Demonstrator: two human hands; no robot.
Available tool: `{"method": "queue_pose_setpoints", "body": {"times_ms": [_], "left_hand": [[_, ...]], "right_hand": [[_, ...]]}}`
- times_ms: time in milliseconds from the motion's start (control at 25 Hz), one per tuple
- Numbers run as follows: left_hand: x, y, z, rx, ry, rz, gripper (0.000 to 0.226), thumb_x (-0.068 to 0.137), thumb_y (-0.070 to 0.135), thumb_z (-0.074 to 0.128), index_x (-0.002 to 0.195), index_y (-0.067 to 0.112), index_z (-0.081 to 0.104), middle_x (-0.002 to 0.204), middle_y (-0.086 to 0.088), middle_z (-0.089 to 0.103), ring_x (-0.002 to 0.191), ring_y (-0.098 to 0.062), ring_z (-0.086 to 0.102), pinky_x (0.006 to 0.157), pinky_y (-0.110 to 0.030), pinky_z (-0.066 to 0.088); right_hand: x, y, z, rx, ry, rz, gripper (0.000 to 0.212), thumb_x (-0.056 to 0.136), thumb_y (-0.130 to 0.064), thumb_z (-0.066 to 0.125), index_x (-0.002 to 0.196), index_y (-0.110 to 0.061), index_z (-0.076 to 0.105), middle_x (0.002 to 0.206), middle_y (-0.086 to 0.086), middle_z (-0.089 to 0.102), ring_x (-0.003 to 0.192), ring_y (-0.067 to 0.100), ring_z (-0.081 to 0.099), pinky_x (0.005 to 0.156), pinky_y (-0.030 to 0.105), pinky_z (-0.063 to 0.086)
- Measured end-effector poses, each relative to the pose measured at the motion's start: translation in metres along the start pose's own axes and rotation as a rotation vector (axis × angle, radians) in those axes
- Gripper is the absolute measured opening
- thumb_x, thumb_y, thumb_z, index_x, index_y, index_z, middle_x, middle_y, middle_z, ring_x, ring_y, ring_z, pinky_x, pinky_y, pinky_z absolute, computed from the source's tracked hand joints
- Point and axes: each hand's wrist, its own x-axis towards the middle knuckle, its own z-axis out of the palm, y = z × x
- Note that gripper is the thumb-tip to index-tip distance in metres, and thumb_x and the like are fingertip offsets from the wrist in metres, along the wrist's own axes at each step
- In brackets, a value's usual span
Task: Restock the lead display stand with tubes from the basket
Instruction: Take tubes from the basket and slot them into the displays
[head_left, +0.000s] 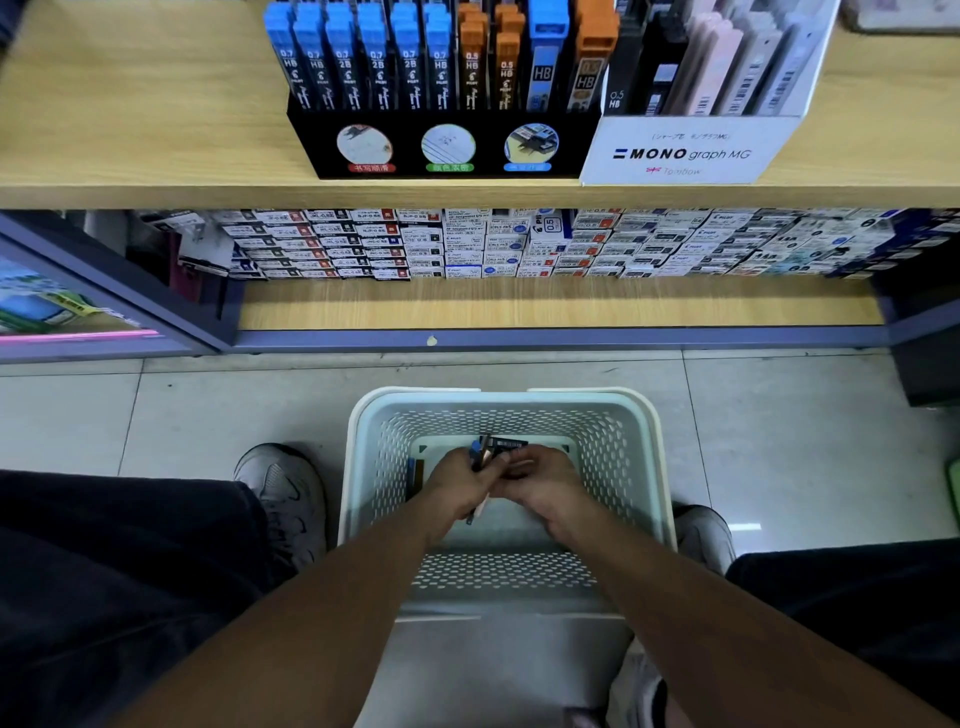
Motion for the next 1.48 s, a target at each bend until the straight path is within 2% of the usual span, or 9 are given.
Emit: {"method": "queue_pose_setpoints", "body": {"times_ms": [240, 400, 520, 680, 840, 960, 1240, 1360, 1480], "left_hand": [[-0.002, 0.003, -0.007, -0.129, 0.000, -0.057, 0.024, 0.088, 0.033, 0.075, 0.078, 0.016, 0.062, 0.059, -0.003, 0.051, 0.047, -0.013, 0.043, 0.041, -0.019, 0.032], [0.000, 0.002, -0.007, -0.081, 0.102, -0.089, 0.025, 0.093, 0.017, 0.066, 0.070, 0.014, 0.056, 0.061, -0.007, 0.053, 0.054, -0.019, 0.051, 0.047, -0.023, 0.037], [0.002, -0.003, -0.008, -0.111, 0.111, -0.111, 0.021, 0.094, 0.014, 0.062, 0.073, 0.010, 0.057, 0.069, -0.014, 0.061, 0.068, -0.032, 0.068, 0.058, -0.031, 0.052], [-0.004, -0.003, -0.005, -0.366, 0.069, -0.190, 0.012, 0.098, 0.011, 0.061, 0.091, 0.001, 0.060, 0.066, -0.016, 0.062, 0.050, -0.024, 0.060, 0.045, -0.029, 0.053], [-0.006, -0.001, -0.002, -0.372, 0.078, -0.092, 0.025, 0.093, 0.018, 0.071, 0.075, 0.006, 0.060, 0.053, -0.011, 0.055, 0.039, -0.017, 0.044, 0.042, -0.023, 0.035], [-0.008, 0.004, -0.002, -0.331, 0.037, -0.065, 0.023, 0.090, 0.018, 0.075, 0.076, 0.008, 0.059, 0.055, -0.012, 0.054, 0.039, -0.017, 0.042, 0.039, -0.021, 0.032], [-0.007, -0.003, 0.002, -0.003, -0.004, -0.142, 0.014, 0.094, 0.011, 0.061, 0.094, -0.002, 0.056, 0.090, -0.028, 0.070, 0.045, -0.021, 0.051, 0.041, -0.021, 0.037], [-0.005, -0.015, 0.005, 0.114, 0.015, -0.144, 0.022, 0.094, 0.011, 0.060, 0.112, -0.002, 0.056, 0.099, -0.023, 0.062, 0.084, -0.032, 0.062, 0.064, -0.029, 0.043], [-0.003, -0.020, 0.005, 0.160, 0.024, -0.124, 0.030, 0.096, 0.012, 0.060, 0.121, -0.004, 0.055, 0.105, -0.021, 0.059, 0.094, -0.028, 0.058, 0.070, -0.026, 0.041]], "right_hand": [[0.000, -0.014, 0.000, -0.068, -0.090, -0.022, 0.034, 0.076, 0.022, 0.066, 0.103, 0.001, 0.071, 0.106, 0.019, 0.073, 0.094, 0.026, 0.068, 0.070, 0.020, 0.057], [0.000, -0.012, 0.000, -1.236, 0.154, -0.401, 0.026, 0.095, -0.022, 0.056, 0.119, -0.014, 0.065, 0.106, 0.010, 0.072, 0.094, 0.028, 0.069, 0.075, 0.033, 0.054], [-0.001, -0.010, -0.003, -1.551, 0.113, -0.493, 0.025, 0.099, -0.016, 0.051, 0.123, -0.011, 0.056, 0.114, 0.010, 0.070, 0.100, 0.027, 0.069, 0.078, 0.034, 0.054], [0.002, -0.010, -0.007, -1.520, 0.069, -0.430, 0.018, 0.100, -0.021, 0.054, 0.112, -0.013, 0.064, 0.108, 0.008, 0.071, 0.097, 0.024, 0.068, 0.081, 0.033, 0.053], [0.004, -0.008, -0.003, -0.837, -0.110, -0.095, 0.027, 0.094, -0.029, 0.066, 0.074, -0.012, 0.070, 0.067, 0.002, 0.065, 0.060, 0.014, 0.059, 0.059, 0.026, 0.046], [-0.004, -0.017, -0.007, -0.633, -0.197, 0.057, 0.017, 0.098, -0.002, 0.056, 0.093, 0.004, 0.071, 0.074, 0.012, 0.065, 0.059, 0.017, 0.058, 0.060, 0.029, 0.053], [-0.009, -0.029, -0.034, -1.769, -0.193, -0.179, 0.042, 0.092, -0.005, 0.062, 0.133, 0.000, 0.051, 0.137, 0.019, 0.054, 0.126, 0.031, 0.054, 0.102, 0.038, 0.045], [-0.009, -0.004, -0.024, -1.851, -0.096, -0.203, 0.038, 0.101, -0.003, 0.044, 0.138, 0.006, 0.043, 0.141, 0.021, 0.051, 0.130, 0.033, 0.050, 0.108, 0.041, 0.040], [-0.007, 0.012, -0.020, -1.777, -0.037, -0.233, 0.043, 0.099, 0.004, 0.034, 0.141, 0.013, 0.031, 0.140, 0.032, 0.045, 0.125, 0.040, 0.052, 0.105, 0.045, 0.043]]}}
